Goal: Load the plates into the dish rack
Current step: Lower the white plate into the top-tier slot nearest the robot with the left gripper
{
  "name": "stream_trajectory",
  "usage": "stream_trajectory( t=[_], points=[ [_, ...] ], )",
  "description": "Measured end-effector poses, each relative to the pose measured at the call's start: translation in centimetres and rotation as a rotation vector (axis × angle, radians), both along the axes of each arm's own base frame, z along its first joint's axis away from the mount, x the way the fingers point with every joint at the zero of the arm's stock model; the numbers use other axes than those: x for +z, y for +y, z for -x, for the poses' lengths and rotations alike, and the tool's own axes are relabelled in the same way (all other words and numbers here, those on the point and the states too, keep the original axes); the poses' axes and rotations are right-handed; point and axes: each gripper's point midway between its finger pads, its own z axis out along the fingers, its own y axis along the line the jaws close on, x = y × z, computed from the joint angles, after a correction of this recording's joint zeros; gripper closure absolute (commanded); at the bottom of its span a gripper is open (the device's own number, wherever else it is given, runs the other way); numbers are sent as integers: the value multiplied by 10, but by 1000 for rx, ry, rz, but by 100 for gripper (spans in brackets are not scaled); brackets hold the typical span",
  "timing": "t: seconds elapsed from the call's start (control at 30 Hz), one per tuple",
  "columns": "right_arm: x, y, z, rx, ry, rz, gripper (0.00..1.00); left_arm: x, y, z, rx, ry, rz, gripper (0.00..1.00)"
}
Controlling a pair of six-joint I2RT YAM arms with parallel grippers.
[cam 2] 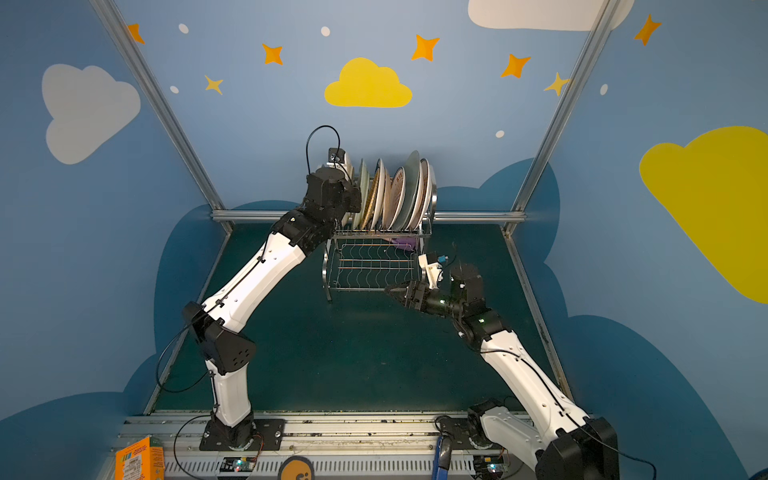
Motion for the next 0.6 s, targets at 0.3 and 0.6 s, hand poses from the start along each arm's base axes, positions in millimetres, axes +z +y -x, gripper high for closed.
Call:
stream_trajectory(
  t=[0.3, 0.6],
  points=[
    [0, 0, 0, -1, -1, 0, 11, 28, -3, 6, -14, -60, 44, 71],
    [1, 0, 0, -1, -3, -1, 11, 46, -1, 10, -15, -93, 66, 71]
  ],
)
